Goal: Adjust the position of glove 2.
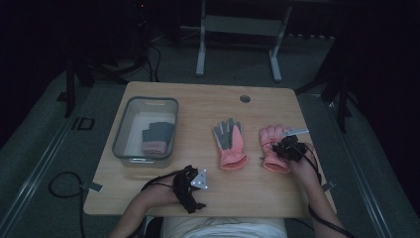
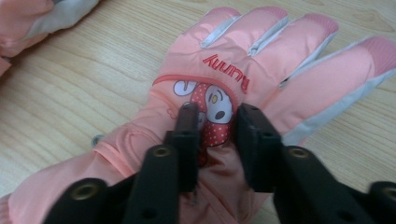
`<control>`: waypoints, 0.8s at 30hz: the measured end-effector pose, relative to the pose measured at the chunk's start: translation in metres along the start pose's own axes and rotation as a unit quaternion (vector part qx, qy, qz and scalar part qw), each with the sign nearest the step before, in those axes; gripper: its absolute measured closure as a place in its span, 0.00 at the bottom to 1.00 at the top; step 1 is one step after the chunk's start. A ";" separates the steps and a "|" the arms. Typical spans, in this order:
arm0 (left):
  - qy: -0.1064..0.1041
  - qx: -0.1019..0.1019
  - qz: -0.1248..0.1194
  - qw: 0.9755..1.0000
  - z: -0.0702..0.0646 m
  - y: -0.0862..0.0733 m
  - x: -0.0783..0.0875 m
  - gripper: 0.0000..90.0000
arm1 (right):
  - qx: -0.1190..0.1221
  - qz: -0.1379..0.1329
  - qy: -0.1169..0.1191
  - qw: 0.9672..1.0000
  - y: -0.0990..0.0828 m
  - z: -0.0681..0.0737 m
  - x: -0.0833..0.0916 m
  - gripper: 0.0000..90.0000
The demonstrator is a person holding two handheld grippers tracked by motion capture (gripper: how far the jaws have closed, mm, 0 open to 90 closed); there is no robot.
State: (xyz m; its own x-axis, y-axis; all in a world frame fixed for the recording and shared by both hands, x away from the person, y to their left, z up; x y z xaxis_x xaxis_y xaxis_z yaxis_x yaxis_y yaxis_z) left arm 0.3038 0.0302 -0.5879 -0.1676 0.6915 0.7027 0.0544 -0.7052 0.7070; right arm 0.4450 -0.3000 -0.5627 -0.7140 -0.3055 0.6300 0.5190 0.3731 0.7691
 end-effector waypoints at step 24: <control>0.010 0.004 -0.005 1.000 0.004 0.002 0.003 0.04 | -0.003 -0.076 0.045 0.996 0.091 0.015 0.051 0.95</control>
State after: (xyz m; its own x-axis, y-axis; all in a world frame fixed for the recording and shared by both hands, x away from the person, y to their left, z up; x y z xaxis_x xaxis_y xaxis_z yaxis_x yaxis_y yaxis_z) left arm 0.3068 0.0320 -0.5841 -0.1886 0.6950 0.6938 0.0606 -0.6969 0.7146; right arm 0.4491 -0.2679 -0.4621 -0.7398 -0.4344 0.5137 0.4115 0.3119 0.8564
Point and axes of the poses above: each handheld gripper's, and its own axes: x roughly backward along the jaws, y roughly out of its top, z roughly to its left, the point moved 5 cm from there along -x, roughly forward along the jaws, and after that the axes turned 11 degrees about -z, right-handed, at the moved point
